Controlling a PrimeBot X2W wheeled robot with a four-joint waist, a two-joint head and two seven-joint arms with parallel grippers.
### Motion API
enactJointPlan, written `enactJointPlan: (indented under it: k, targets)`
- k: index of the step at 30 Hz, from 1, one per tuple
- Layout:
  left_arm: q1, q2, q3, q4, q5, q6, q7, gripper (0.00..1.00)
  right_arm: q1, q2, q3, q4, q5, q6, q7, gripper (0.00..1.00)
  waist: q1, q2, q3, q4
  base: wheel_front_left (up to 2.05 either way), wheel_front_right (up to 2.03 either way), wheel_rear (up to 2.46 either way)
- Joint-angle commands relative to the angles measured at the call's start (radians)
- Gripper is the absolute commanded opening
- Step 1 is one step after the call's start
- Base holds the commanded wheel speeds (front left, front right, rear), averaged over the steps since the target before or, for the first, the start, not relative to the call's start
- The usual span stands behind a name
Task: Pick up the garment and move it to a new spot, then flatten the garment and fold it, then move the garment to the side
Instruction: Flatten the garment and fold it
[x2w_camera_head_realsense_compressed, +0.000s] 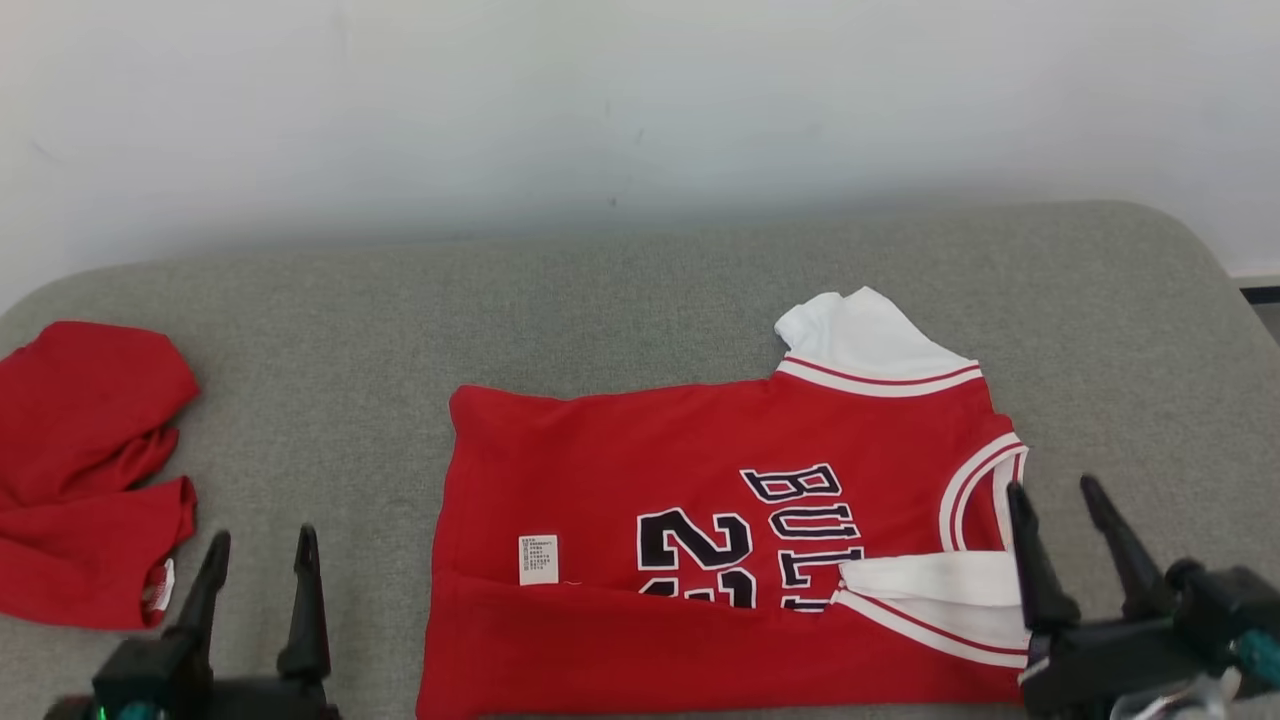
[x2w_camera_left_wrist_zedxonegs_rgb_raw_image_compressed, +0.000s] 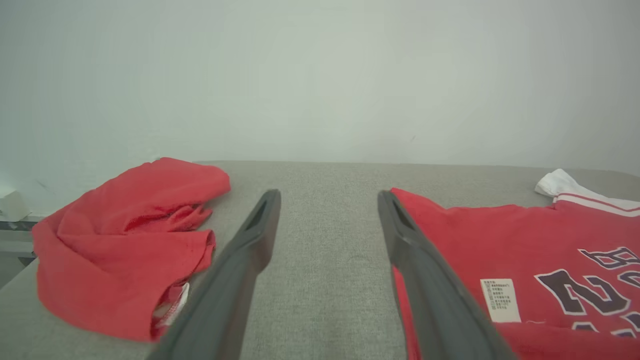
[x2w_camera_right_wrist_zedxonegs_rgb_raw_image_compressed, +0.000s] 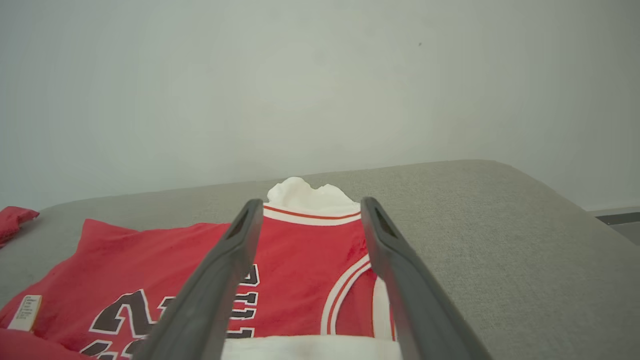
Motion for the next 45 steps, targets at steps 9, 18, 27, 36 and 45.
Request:
enactJointPlan:
  k: [9, 18, 27, 36, 45]
  targets:
    - [-0.353, 0.107, -0.112, 0.121, -0.039, -0.037, 0.082, 1.00, -0.292, -0.132, 0.037, 0.098, 0.050, -0.002, 0.094, 1.00, 0.0000, 0.0000, 0.171, -0.001, 0.00, 0.00, 0.00]
    - [-0.685, 0.224, -0.354, 0.218, -0.242, -0.037, 0.297, 1.00, -0.621, -0.217, 0.143, 0.239, 0.125, -0.002, 0.173, 1.00, 0.0000, 0.0000, 0.344, -0.003, 0.00, 0.00, 0.00]
    - [-0.843, 0.289, -0.541, 0.282, -0.421, -0.037, 0.478, 1.00, -0.837, -0.242, 0.283, 0.438, 0.170, -0.002, 0.192, 1.00, 0.0000, 0.0000, 0.408, 0.016, 0.00, 0.00, 0.00]
    - [-0.860, 0.312, -0.615, 0.236, -0.523, -0.037, 0.540, 1.00, -0.921, -0.250, 0.365, 0.591, 0.234, -0.002, 0.162, 1.00, 0.0000, 0.0000, 0.398, 0.045, 0.00, 0.00, 0.00]
    - [-0.830, 0.312, -0.655, 0.145, -0.598, -0.037, 0.616, 1.00, -0.976, -0.255, 0.460, 0.684, 0.290, -0.002, 0.147, 1.00, 0.0000, 0.0000, 0.407, 0.061, 0.00, 0.00, 0.00]
